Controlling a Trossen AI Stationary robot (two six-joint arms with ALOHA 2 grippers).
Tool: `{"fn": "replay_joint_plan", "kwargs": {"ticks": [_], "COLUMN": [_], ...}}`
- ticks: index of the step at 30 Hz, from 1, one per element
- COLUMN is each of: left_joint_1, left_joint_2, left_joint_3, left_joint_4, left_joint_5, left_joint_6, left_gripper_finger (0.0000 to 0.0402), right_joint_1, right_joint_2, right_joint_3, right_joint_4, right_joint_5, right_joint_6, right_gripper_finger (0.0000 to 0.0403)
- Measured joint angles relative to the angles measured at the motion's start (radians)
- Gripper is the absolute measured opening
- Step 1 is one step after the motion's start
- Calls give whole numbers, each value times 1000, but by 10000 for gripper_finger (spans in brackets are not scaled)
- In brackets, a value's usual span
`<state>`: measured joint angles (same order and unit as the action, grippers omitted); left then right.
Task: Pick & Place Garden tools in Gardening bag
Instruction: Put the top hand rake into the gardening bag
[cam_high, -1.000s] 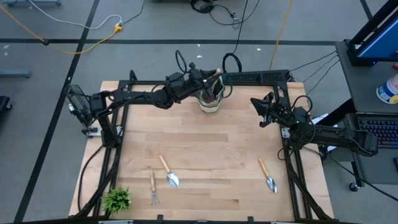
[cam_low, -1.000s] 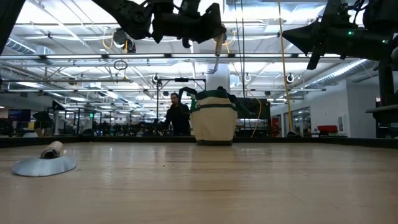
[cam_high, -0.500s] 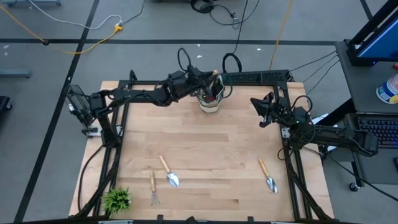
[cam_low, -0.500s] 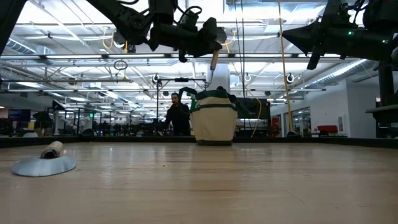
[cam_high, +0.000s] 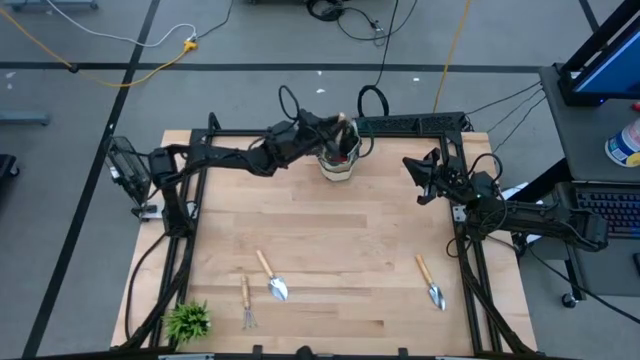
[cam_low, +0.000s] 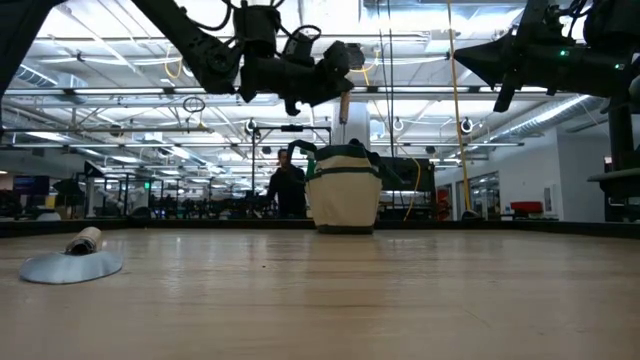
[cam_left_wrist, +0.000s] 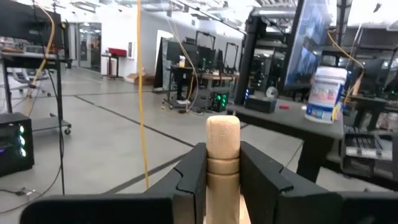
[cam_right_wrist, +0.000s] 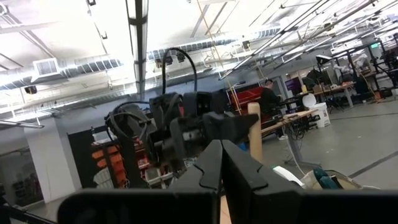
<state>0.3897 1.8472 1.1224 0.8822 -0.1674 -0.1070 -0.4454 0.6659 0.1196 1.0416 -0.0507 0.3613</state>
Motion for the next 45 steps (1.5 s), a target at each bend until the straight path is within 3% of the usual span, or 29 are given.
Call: {"fn": "replay_joint_plan", "kwargs": {"ticks": [13, 26, 37, 45], "left_joint_1": [-9, -26, -26, -24], "left_joint_2": [67, 65, 66, 66], "left_joint_3": [0, 2, 1, 1], "left_joint_4": [-47, -163, -54, -155], "left_joint_5": [-43, -42, -7, -22], "left_joint_6": [-39, 53, 52, 17], "left_gripper_finger": [81, 81, 81, 81], "right_joint_1": [0, 0, 0, 0], "right_joint_2": [0, 0, 0, 0], "right_joint_3": [0, 0, 0, 0], "right_joint_4": [-8, -31, -30, -29], "right_joint_5": [1, 28, 28, 28], "right_joint_6": [1, -6, -6, -6], "right_gripper_finger": [0, 0, 0, 0]}}
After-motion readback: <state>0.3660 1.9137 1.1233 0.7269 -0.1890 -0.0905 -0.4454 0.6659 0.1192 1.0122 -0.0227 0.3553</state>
